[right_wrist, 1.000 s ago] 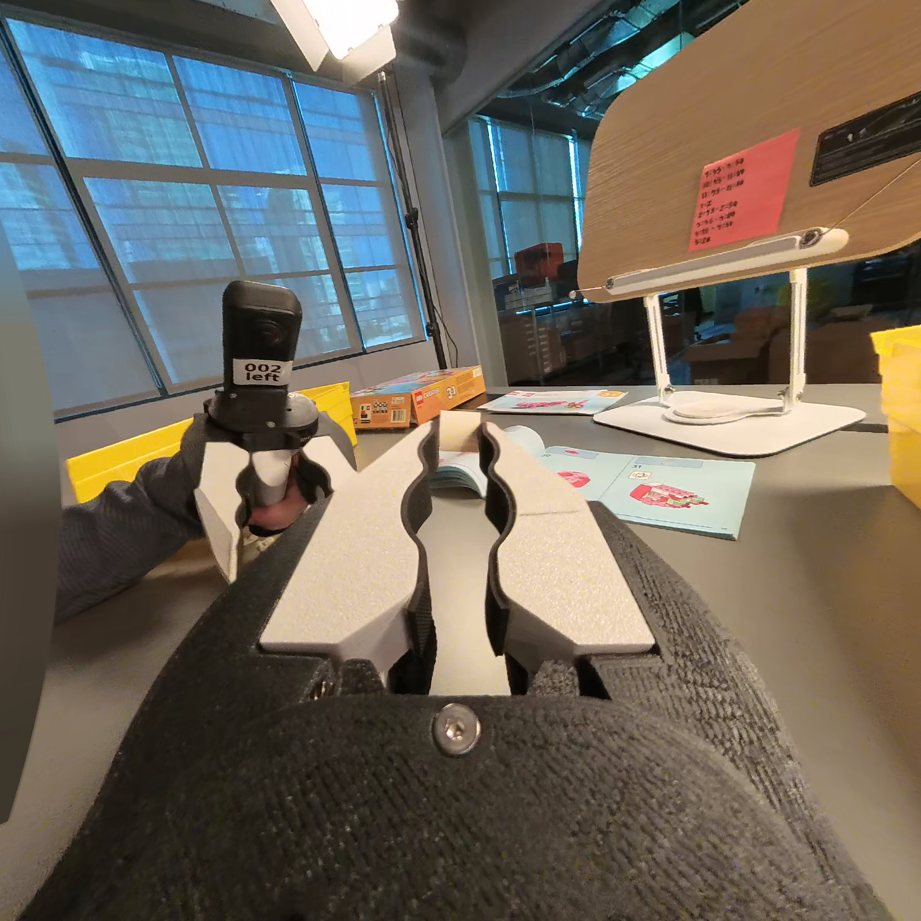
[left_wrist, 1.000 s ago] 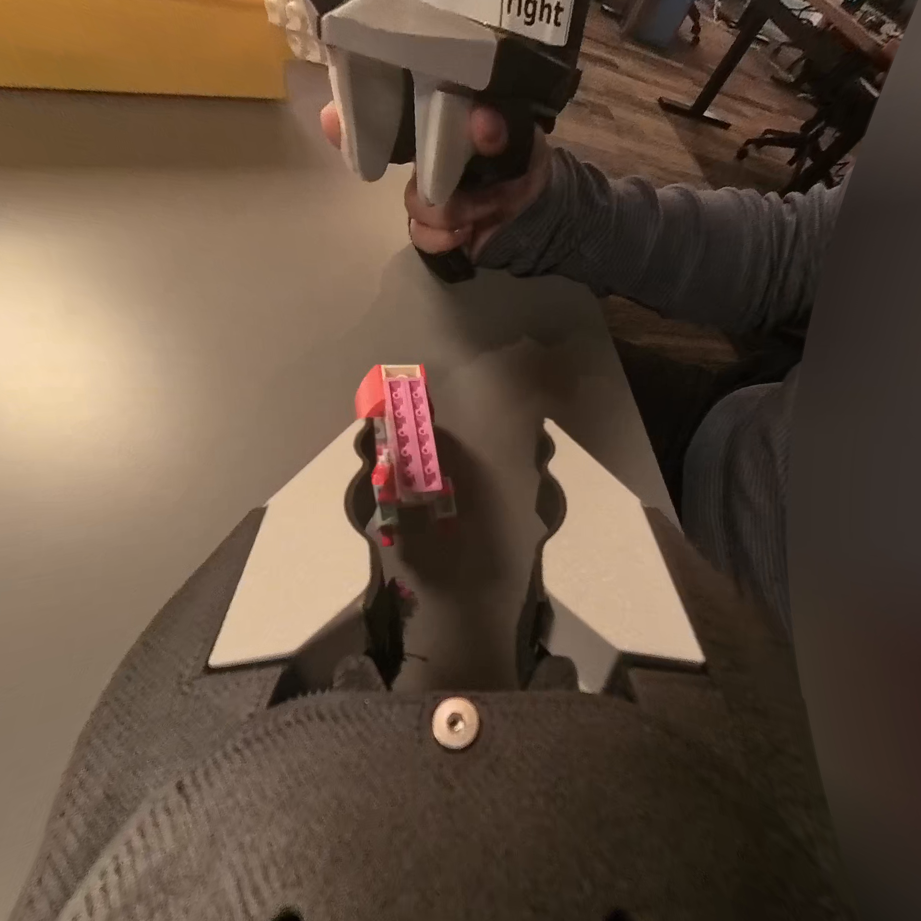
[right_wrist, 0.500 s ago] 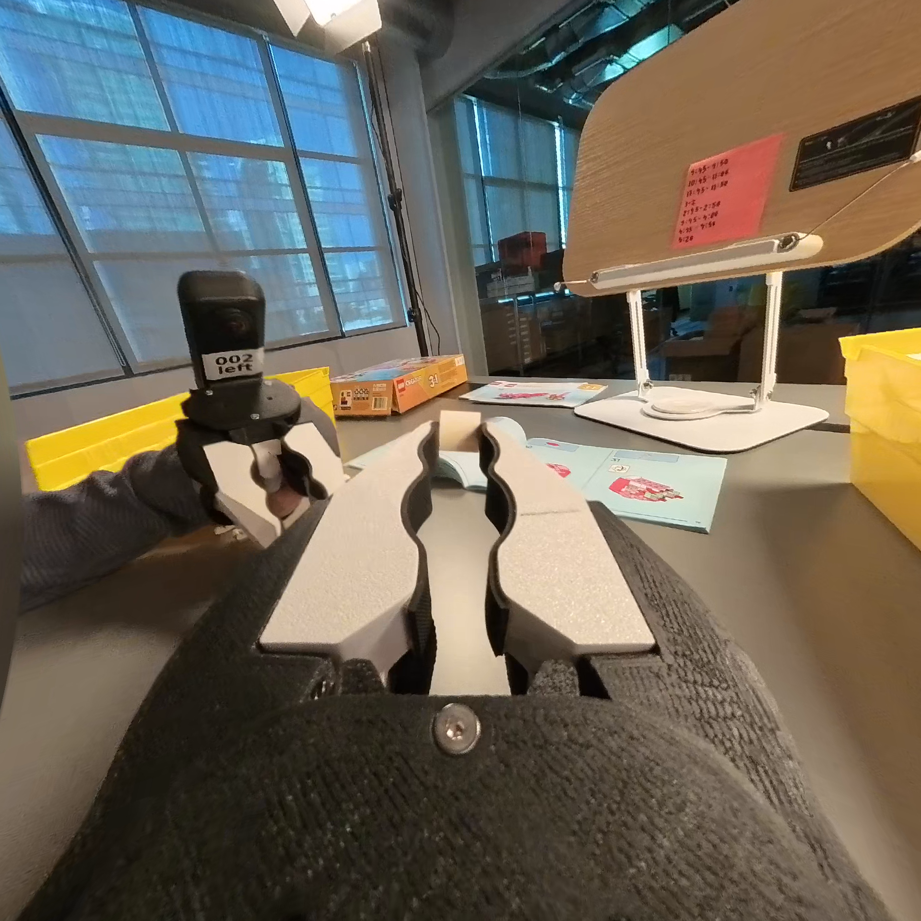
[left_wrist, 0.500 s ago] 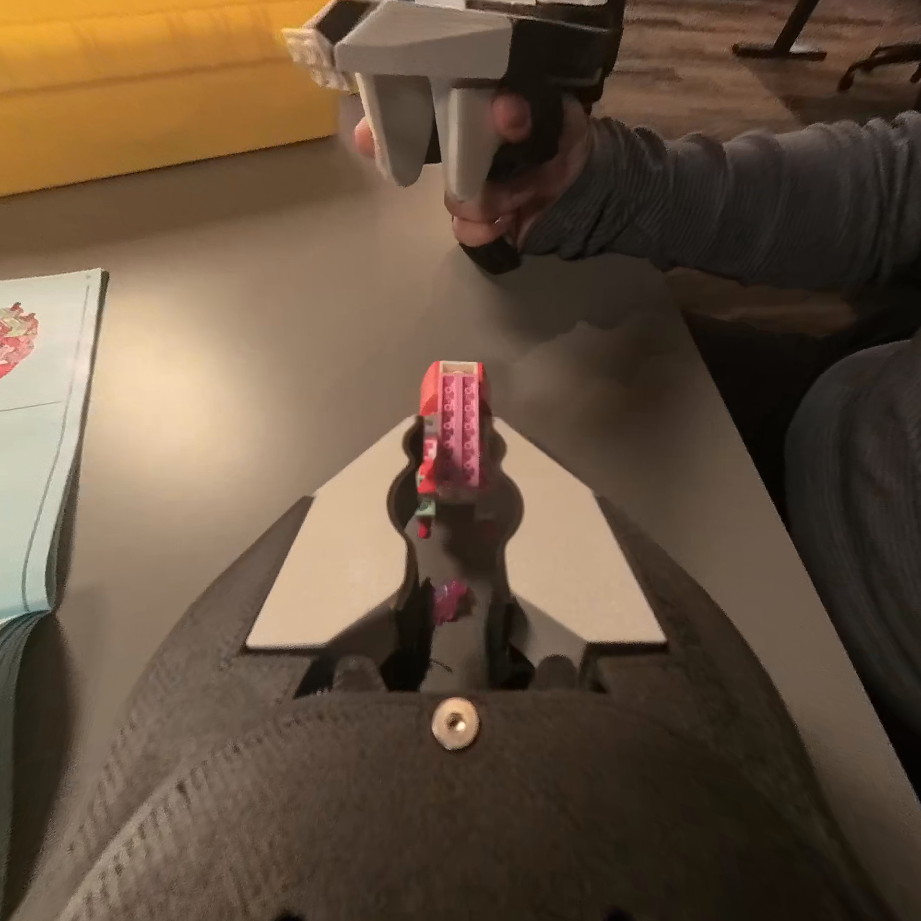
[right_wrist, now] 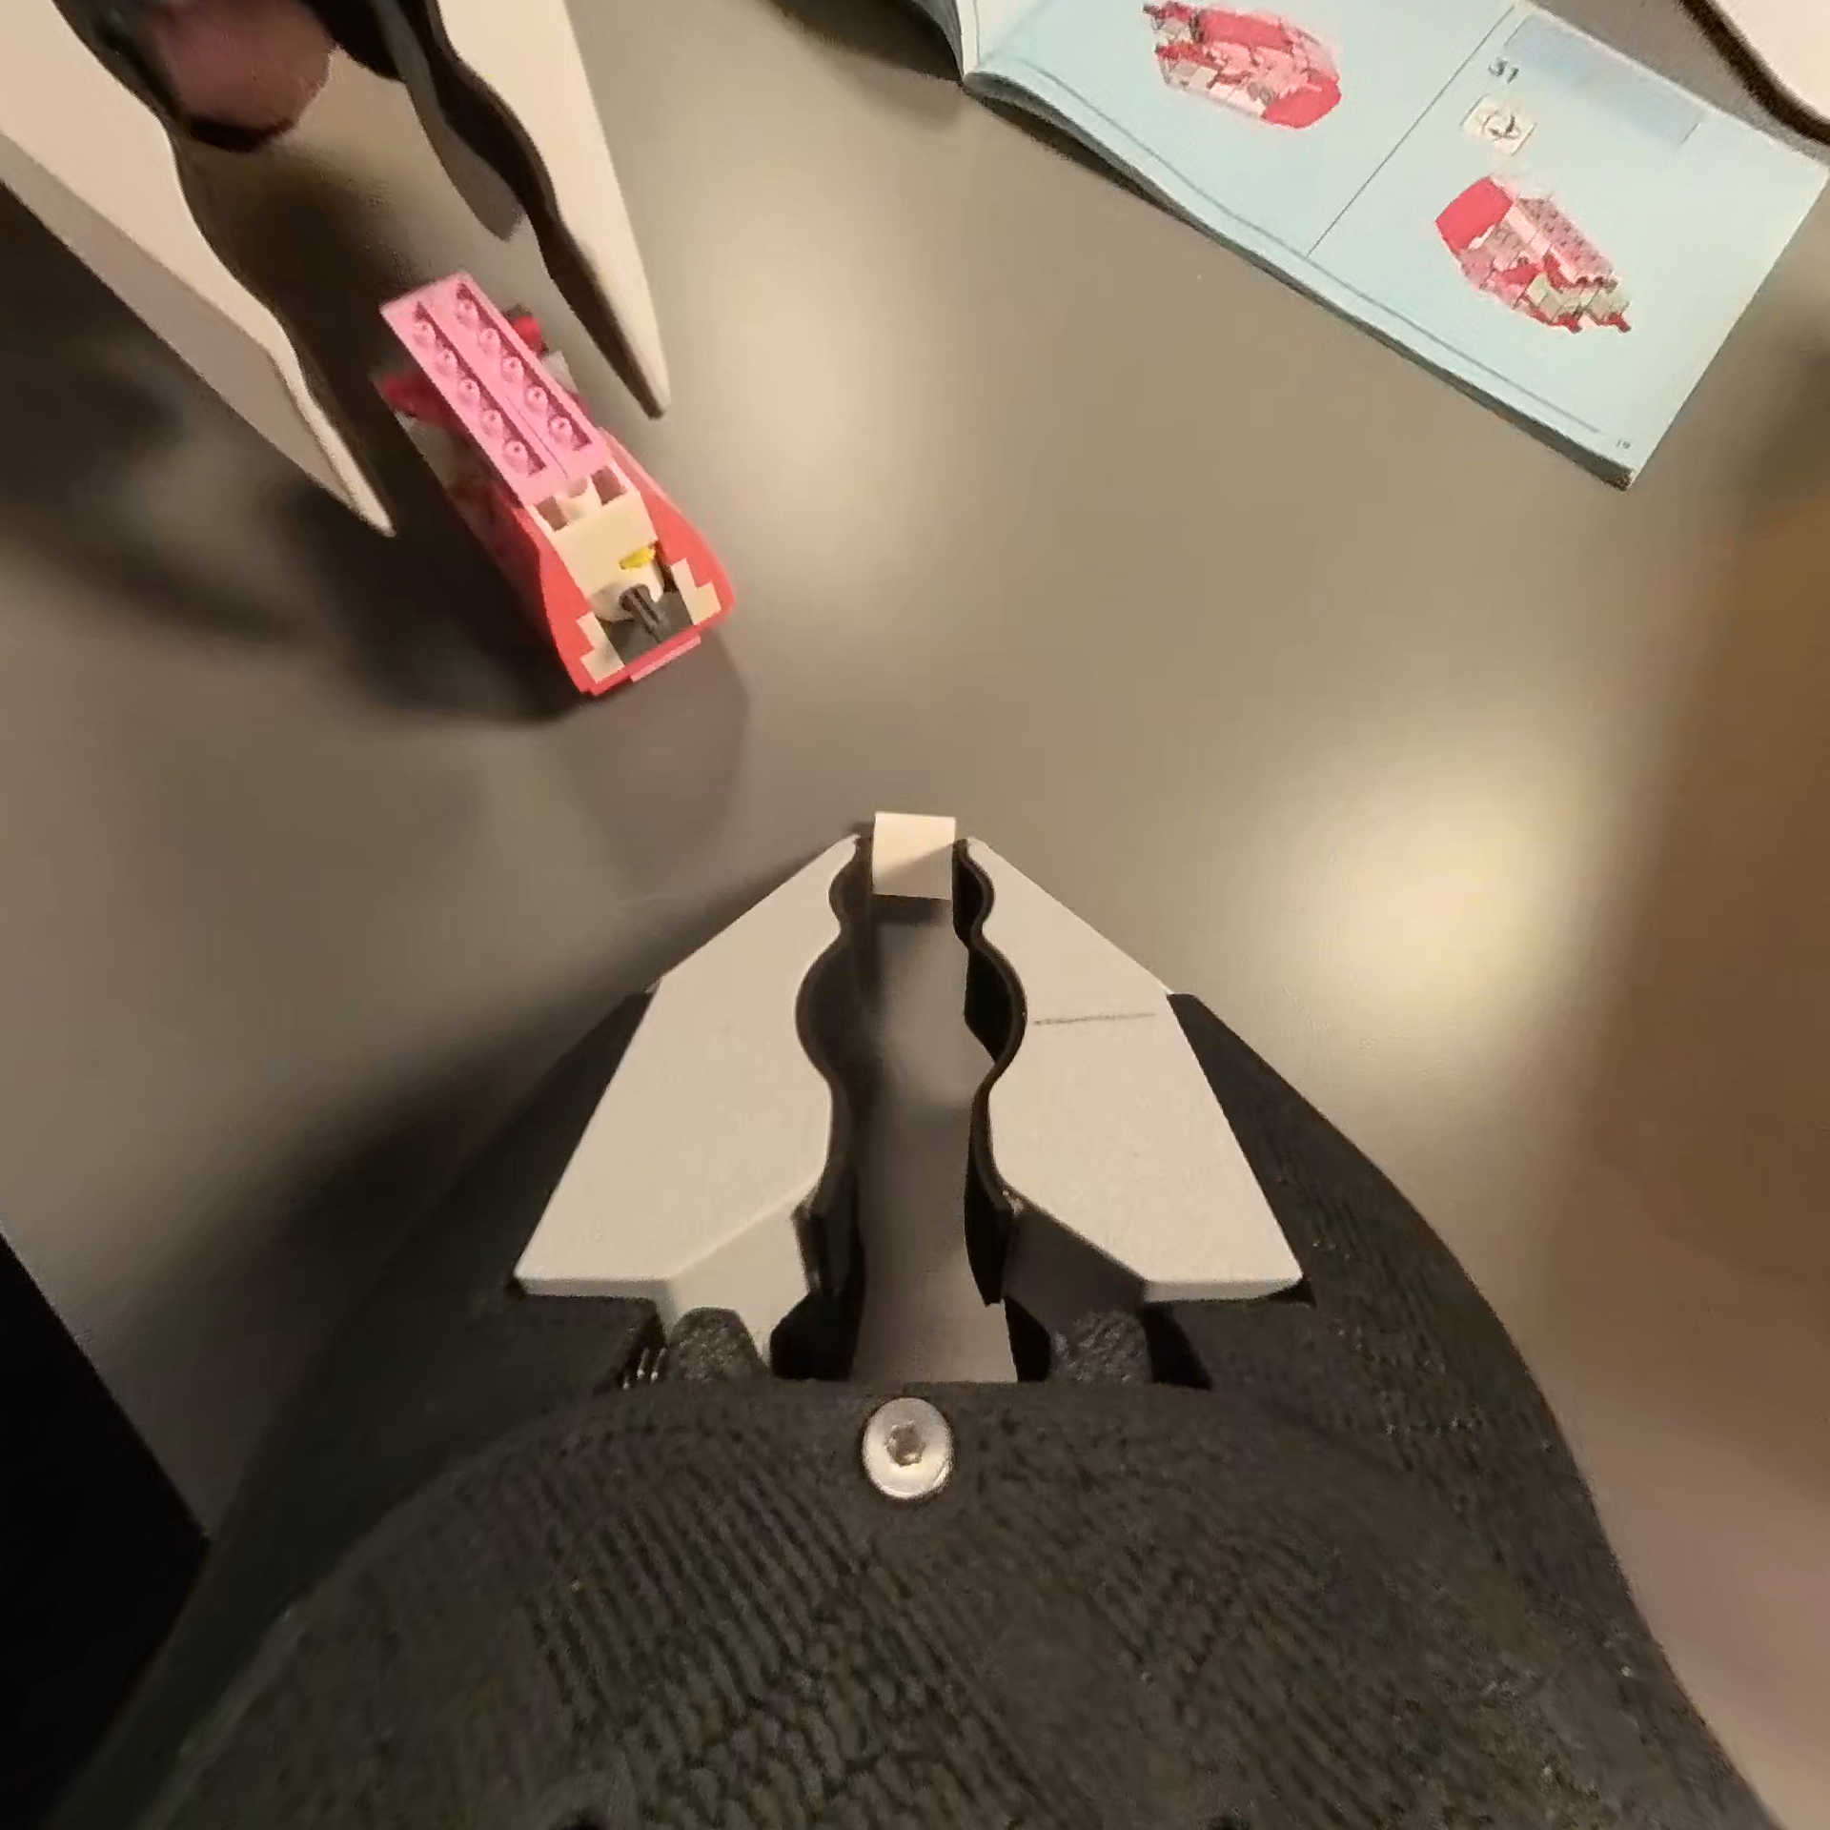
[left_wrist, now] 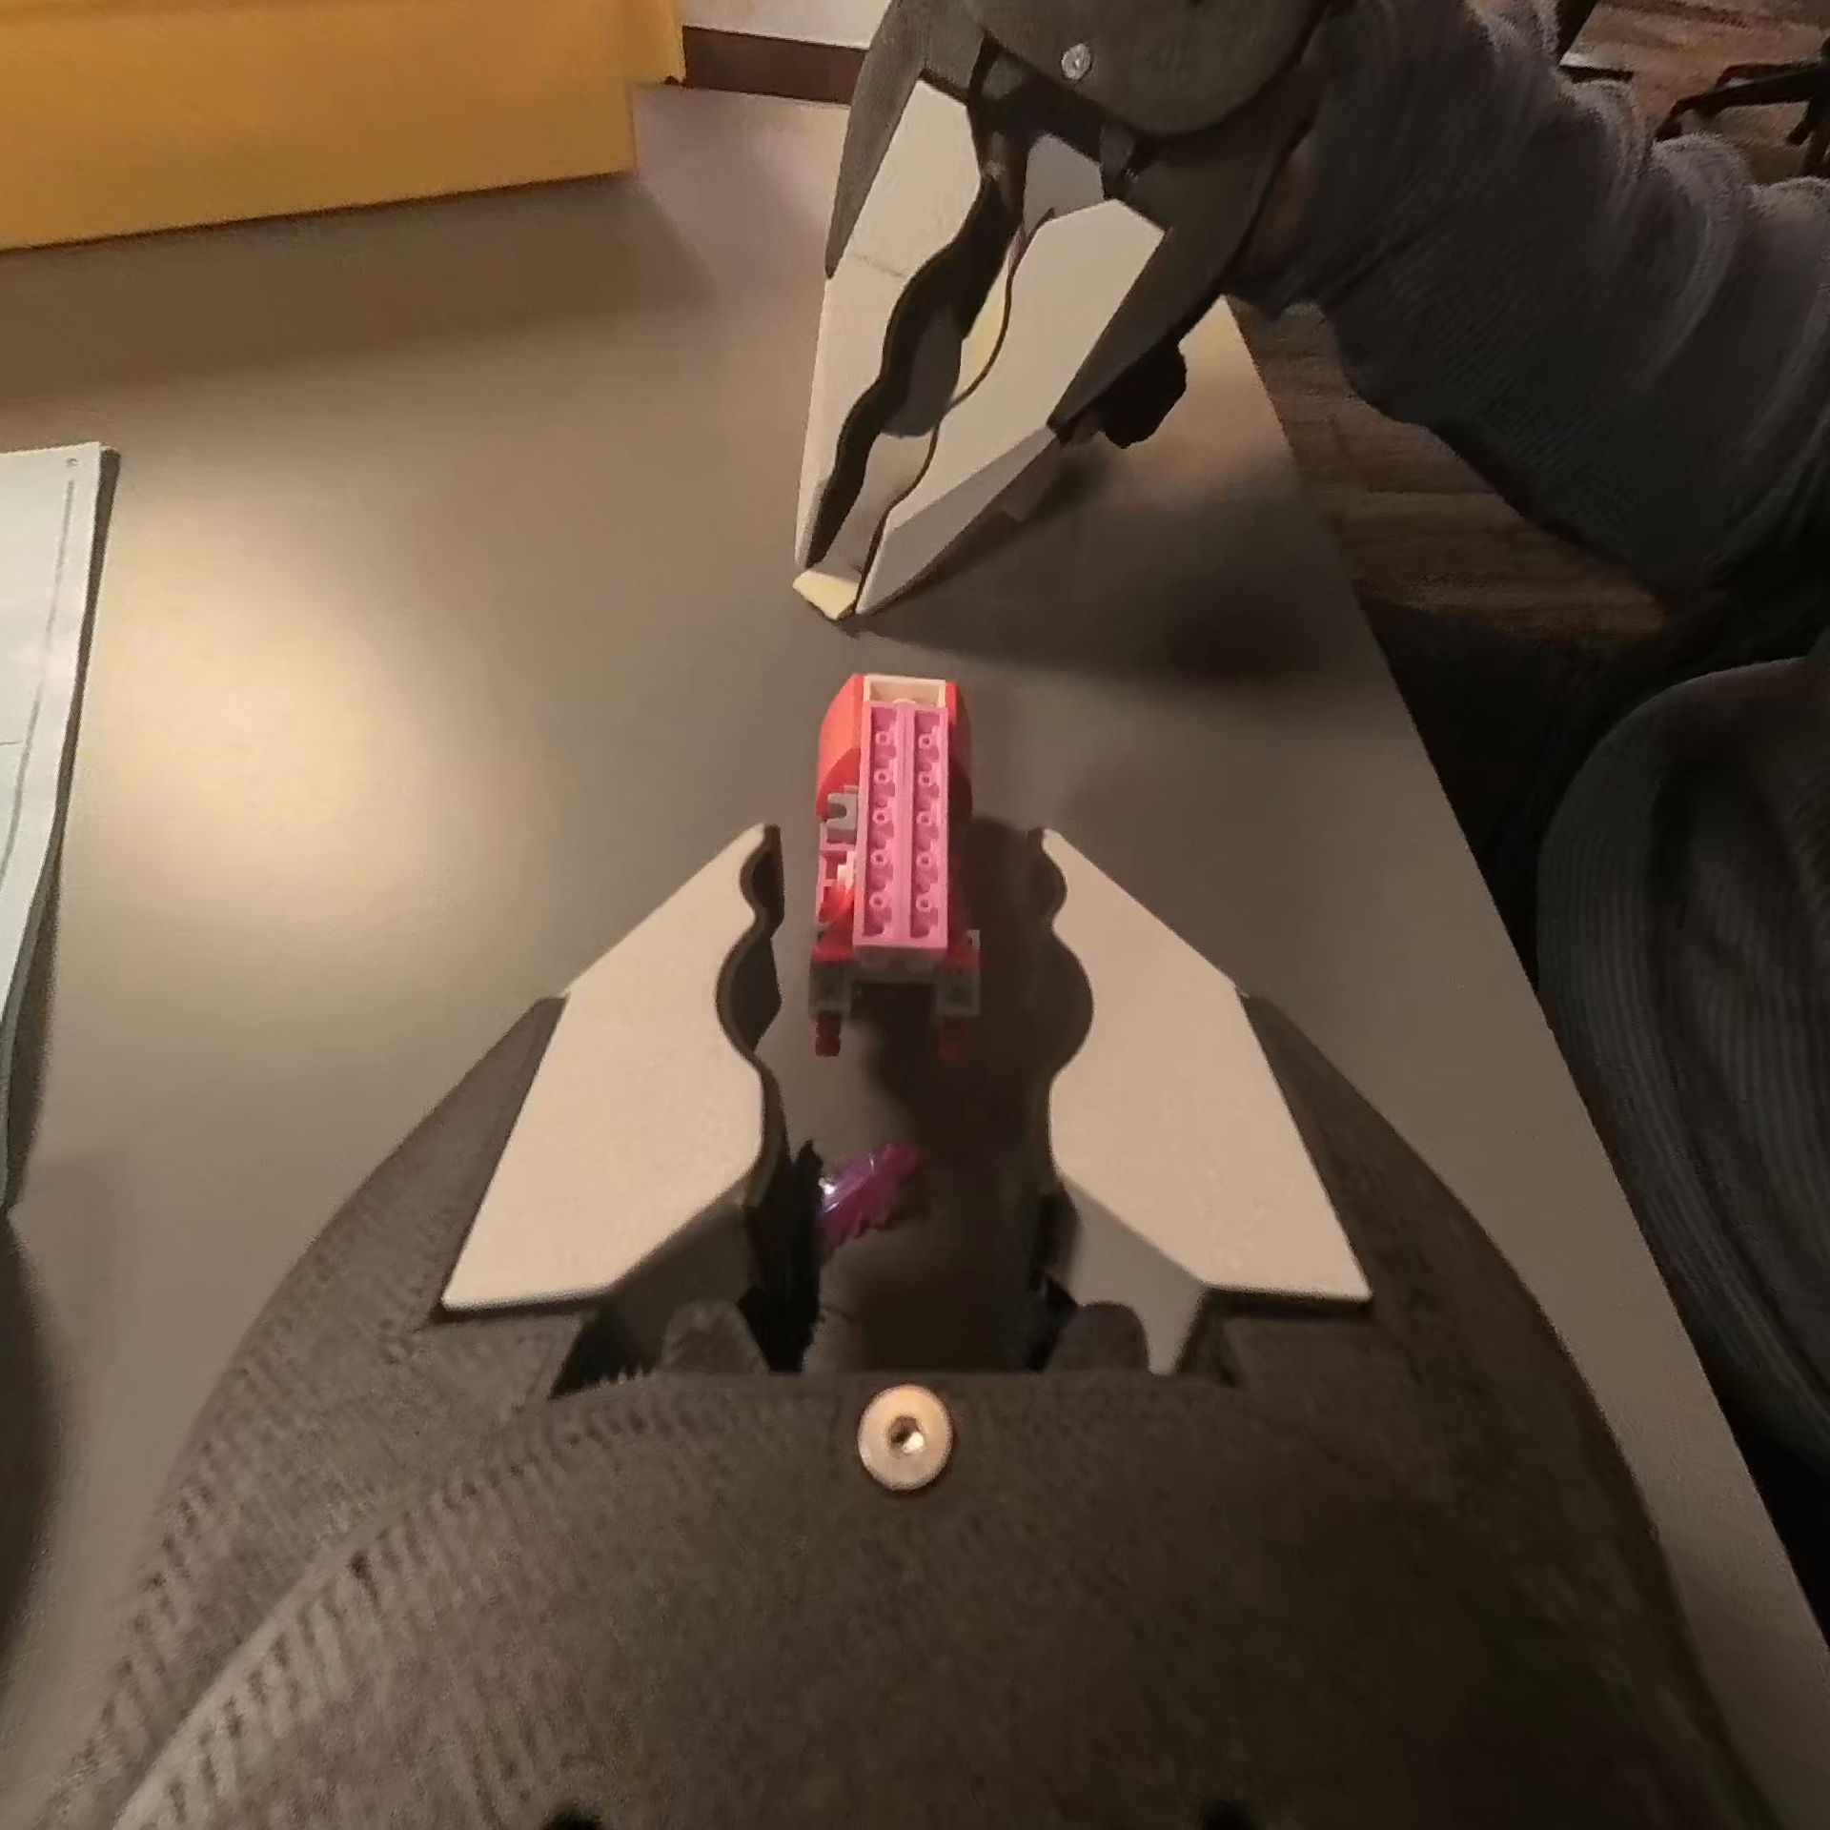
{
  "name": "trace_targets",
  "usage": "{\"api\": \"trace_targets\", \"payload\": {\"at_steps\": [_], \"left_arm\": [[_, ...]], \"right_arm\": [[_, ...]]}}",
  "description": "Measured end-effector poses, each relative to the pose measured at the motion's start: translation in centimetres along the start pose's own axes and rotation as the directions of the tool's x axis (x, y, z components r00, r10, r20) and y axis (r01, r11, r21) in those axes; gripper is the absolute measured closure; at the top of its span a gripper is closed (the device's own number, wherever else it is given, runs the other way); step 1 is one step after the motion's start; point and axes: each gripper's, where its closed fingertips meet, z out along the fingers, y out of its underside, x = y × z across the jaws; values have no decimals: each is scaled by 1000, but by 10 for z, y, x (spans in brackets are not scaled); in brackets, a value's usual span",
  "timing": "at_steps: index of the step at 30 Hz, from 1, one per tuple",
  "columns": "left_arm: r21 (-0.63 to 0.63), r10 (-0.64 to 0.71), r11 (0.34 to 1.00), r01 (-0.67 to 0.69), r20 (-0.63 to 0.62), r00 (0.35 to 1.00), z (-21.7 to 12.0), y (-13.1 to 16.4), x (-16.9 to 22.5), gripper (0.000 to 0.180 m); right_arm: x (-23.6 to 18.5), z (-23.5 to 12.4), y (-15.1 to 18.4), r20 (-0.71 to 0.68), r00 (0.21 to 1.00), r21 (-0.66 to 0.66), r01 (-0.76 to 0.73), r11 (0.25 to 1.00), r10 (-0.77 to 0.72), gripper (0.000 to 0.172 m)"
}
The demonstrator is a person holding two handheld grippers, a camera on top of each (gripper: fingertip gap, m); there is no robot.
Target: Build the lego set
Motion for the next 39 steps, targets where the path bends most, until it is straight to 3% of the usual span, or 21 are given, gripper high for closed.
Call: {"api": "trace_targets", "payload": {"at_steps": [5,12,21,25,29,33,36,39], "left_arm": [[0,-19,1000,19,-9,1000,0,1,-1,129],[-20,-20,1000,20,-6,1000,2,4,-1,127],[-12,-3,1000,3,-3,1000,0,2,1,128],[-1,12,1000,-12,4,1000,-2,-1,1,130],[7,23,1000,-23,9,1000,-3,-3,1,138],[-5,43,999,-43,35,998,-3,-1,-2,163],[-4,86,996,-86,46,995,-2,-2,-1,164],[20,109,994,-109,-30,994,-2,-5,13,164]], "right_arm": [[3,0,2,5,999,13,-39,999,39,146],[9,-7,8,-20,998,28,-57,998,57,143],[-23,-7,0,152,987,76,-65,995,53,143],[-18,-13,-9,136,989,128,-69,989,51,145],[-23,-18,-22,132,991,206,-10,979,-18,145],[-47,-18,-42,139,973,307,133,943,-182,130],[-61,-13,-52,142,951,338,214,916,-274,115],[-70,-3,-56,206,938,323,205,924,-280,107]]}}
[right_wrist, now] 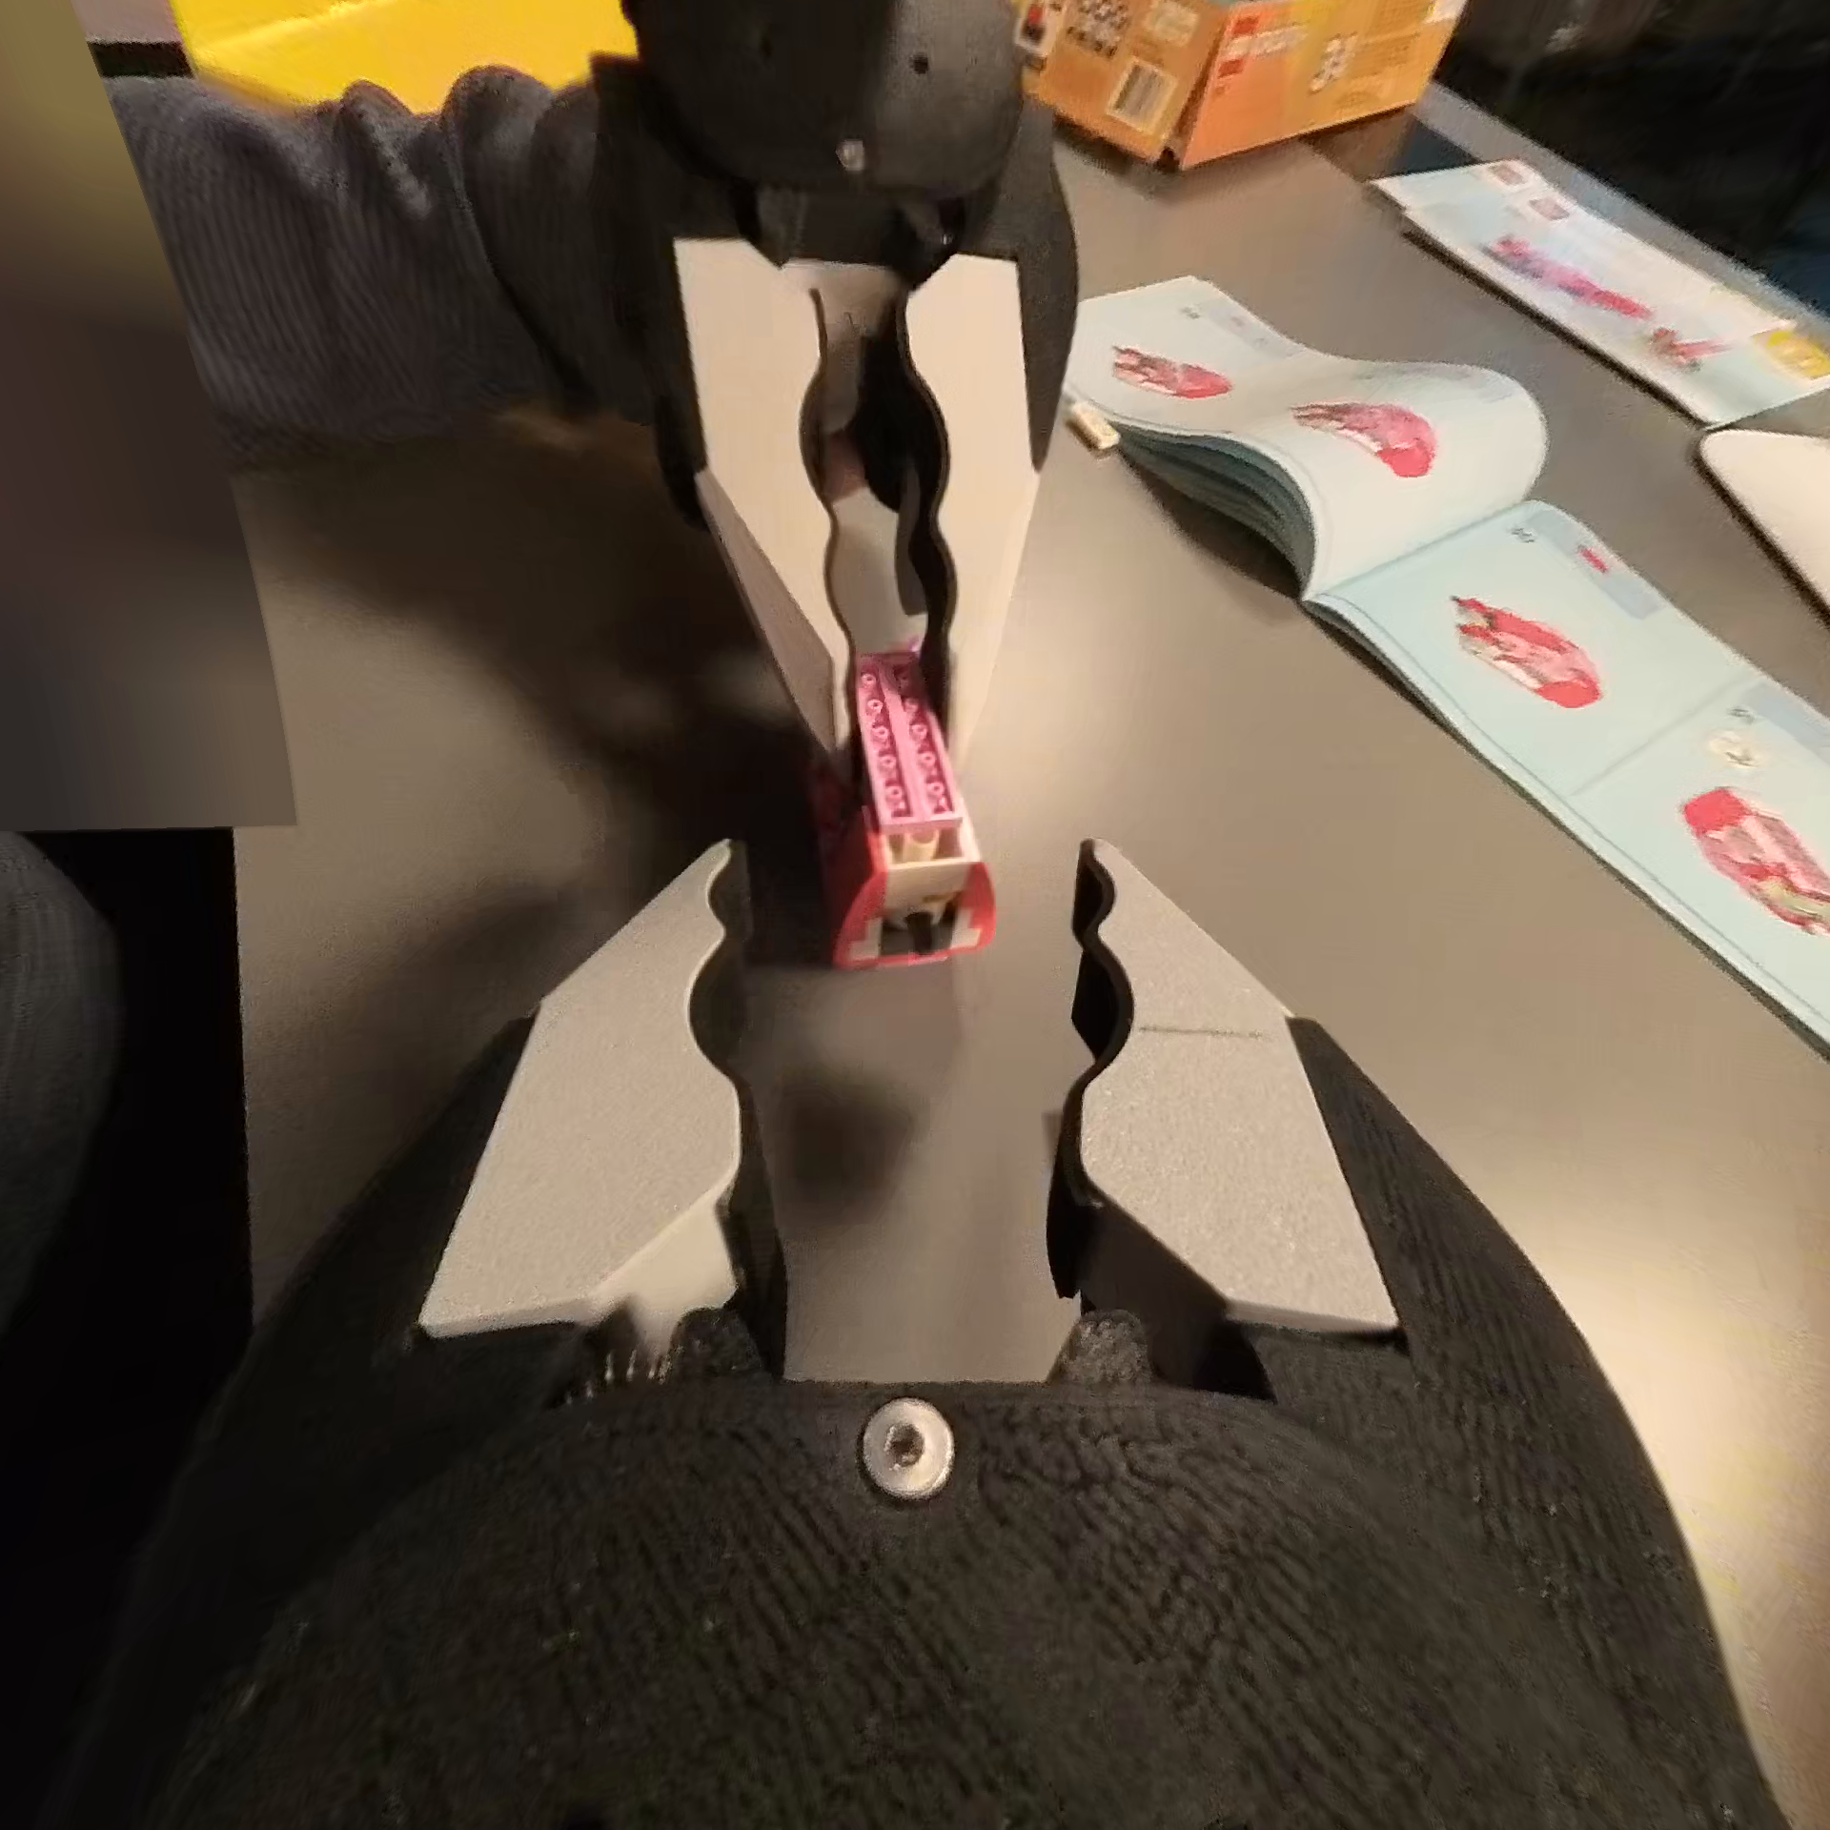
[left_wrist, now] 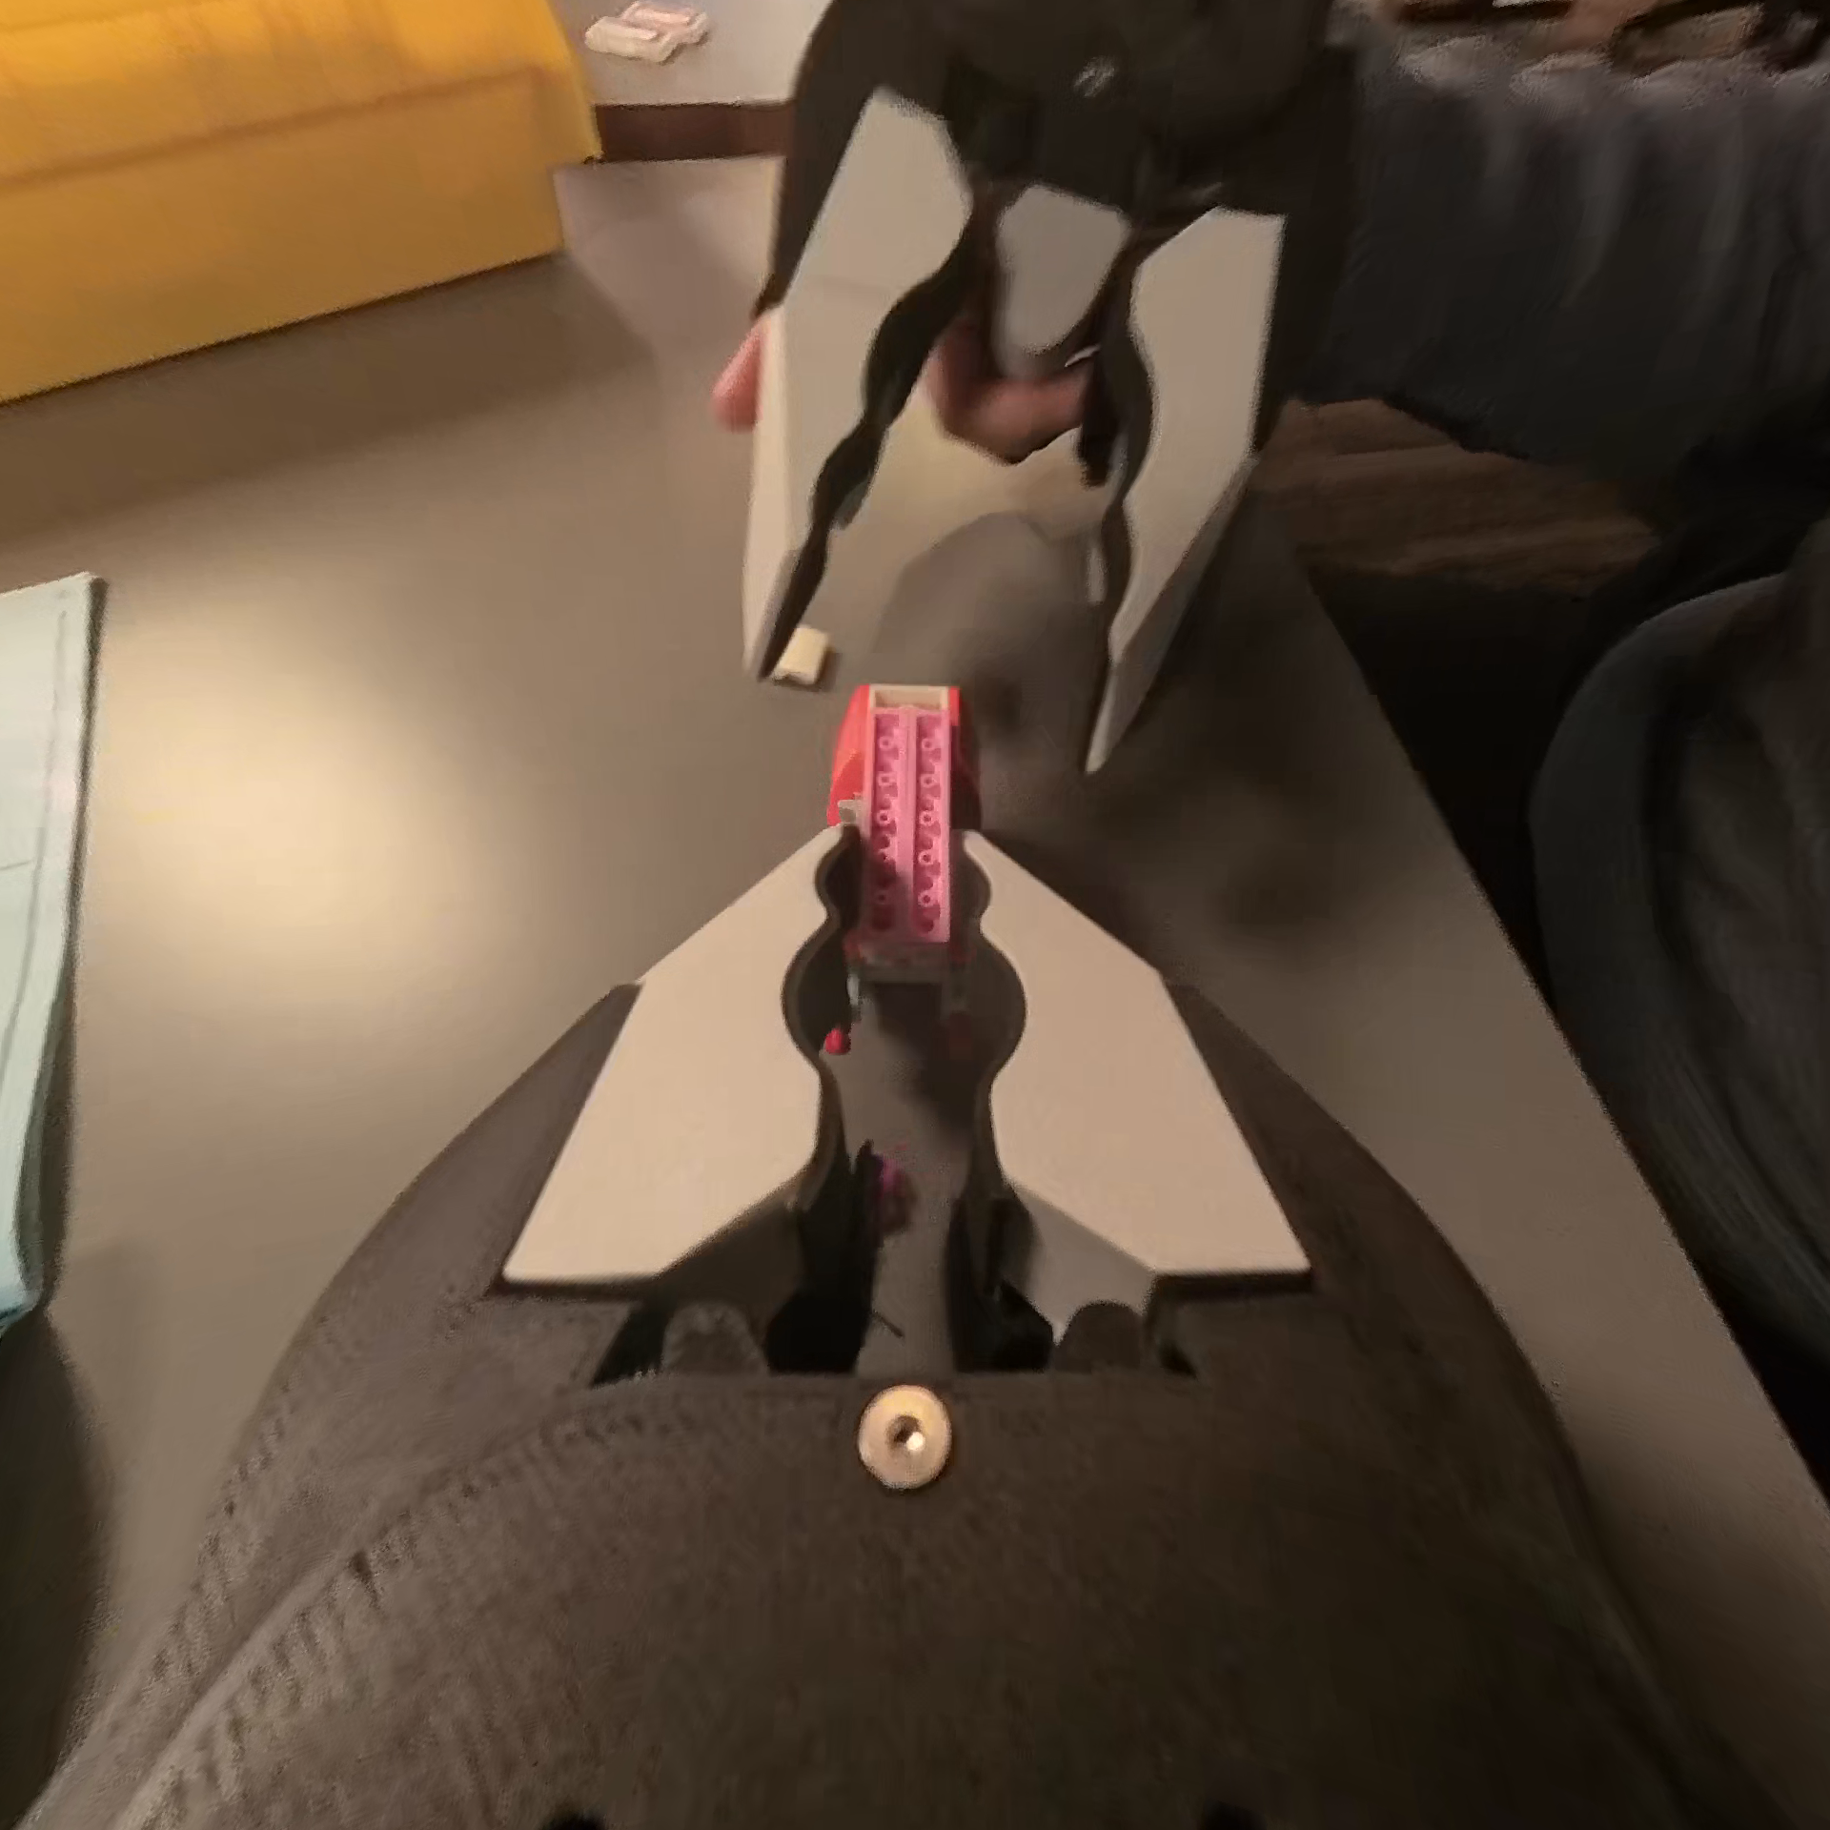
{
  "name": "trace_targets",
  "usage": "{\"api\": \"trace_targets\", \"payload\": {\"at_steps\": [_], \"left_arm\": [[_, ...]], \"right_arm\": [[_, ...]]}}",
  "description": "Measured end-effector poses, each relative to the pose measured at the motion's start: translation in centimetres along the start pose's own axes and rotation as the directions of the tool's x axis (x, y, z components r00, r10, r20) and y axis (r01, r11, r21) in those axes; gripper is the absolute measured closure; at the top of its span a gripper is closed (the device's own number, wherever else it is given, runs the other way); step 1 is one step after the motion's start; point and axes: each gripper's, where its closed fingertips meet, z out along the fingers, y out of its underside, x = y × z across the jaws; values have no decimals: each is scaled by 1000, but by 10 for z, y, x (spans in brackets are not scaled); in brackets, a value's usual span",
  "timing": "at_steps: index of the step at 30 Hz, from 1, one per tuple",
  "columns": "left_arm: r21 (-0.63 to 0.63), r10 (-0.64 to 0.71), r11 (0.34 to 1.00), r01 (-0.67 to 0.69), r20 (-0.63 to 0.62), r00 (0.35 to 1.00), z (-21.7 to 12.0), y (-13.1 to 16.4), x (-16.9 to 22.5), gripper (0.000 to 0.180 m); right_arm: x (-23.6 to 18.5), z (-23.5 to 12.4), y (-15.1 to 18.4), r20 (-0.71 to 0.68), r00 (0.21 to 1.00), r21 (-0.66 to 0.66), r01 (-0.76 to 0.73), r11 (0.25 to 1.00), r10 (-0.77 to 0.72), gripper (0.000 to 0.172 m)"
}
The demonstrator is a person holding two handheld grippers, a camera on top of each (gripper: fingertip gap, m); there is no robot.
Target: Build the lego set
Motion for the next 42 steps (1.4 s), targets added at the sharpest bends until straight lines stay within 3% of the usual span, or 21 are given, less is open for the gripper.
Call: {"api": "trace_targets", "payload": {"at_steps": [2,5,9,11,13,14,17,19,23,27,31,37,38,42], "left_arm": [[41,0,999,2,-47,999,-1,-7,8,164],[111,-12,994,19,-70,997,-7,-18,10,164],[238,-63,969,72,-45,997,-16,-36,2,161],[335,-74,938,82,-37,997,-25,-49,-1,134],[413,-65,909,55,12,998,-34,-61,-6,95],[417,-12,908,-27,92,996,-37,-63,-9,92],[294,208,896,-333,383,900,-38,-62,-14,90],[210,281,893,-397,429,858,-30,-57,-14,90],[149,248,921,-360,490,836,-16,-53,-24,87],[46,123,986,-163,462,878,17,-30,-35,72],[-41,104,994,-98,565,818,28,-18,-54,83],[-10,176,974,-227,665,726,8,-34,-58,123],[-9,200,965,-263,675,711,5,-38,-56,123],[-130,359,917,-378,681,638,2,-41,-52,125]], "right_arm": [[-4,6,2,48,999,-18,-11,1000,12,110],[-9,9,4,110,993,-40,-47,998,51,132],[-2,6,-9,139,965,22,-227,974,221,133],[10,4,-14,107,952,79,-297,952,288,133],[16,0,-18,123,927,141,-370,918,354,133],[18,-2,-20,136,913,164,-403,900,384,134],[24,-3,-18,133,892,201,-451,870,432,134],[30,-5,-19,114,880,237,-474,848,460,134],[47,-9,-21,9,865,319,-479,818,502,134],[57,-10,-18,-78,840,344,-483,806,537,134],[59,-11,-22,-69,794,399,-532,747,603,134],[55,-21,-38,10,770,480,-564,672,638,134],[53,-23,-40,32,771,482,-569,666,636,134],[44,-25,-37,45,808,434,-545,717,587,134]]}}
